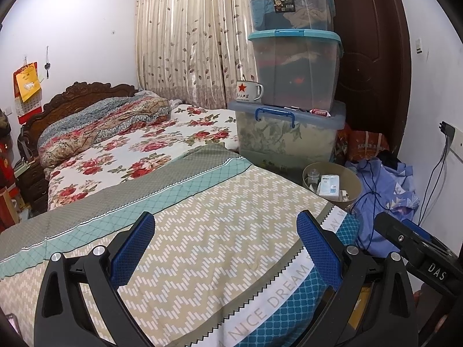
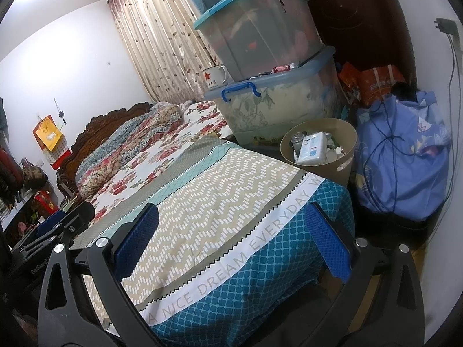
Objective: Collect trash
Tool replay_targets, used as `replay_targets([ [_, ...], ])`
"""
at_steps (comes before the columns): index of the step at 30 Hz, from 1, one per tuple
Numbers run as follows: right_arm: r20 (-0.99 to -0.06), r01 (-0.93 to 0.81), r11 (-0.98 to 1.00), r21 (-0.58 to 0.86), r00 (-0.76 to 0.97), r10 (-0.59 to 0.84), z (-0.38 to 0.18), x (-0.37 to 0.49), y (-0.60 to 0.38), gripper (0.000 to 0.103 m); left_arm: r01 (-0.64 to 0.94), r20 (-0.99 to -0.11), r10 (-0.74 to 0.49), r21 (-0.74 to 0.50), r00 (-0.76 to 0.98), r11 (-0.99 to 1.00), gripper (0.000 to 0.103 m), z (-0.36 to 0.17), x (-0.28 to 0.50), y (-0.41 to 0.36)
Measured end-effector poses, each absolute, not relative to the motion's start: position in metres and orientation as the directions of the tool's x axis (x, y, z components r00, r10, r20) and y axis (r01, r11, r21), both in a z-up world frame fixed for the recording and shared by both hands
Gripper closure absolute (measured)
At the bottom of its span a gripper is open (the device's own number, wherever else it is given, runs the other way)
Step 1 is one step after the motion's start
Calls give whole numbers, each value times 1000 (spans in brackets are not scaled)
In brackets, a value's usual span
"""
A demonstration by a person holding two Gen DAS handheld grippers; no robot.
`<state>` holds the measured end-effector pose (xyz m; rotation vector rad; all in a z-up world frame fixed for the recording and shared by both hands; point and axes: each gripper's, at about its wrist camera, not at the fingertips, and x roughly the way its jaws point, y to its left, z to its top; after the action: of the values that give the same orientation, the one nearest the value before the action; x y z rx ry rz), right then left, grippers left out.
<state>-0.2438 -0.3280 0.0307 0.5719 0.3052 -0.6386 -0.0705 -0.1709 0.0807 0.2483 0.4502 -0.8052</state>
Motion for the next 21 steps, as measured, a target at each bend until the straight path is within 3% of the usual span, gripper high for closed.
replay_targets([
  [21, -433, 632, 665, 397, 768, -471, 32, -240, -326, 3, 737, -489, -631, 37, 602, 675, 9, 78, -64, -171],
])
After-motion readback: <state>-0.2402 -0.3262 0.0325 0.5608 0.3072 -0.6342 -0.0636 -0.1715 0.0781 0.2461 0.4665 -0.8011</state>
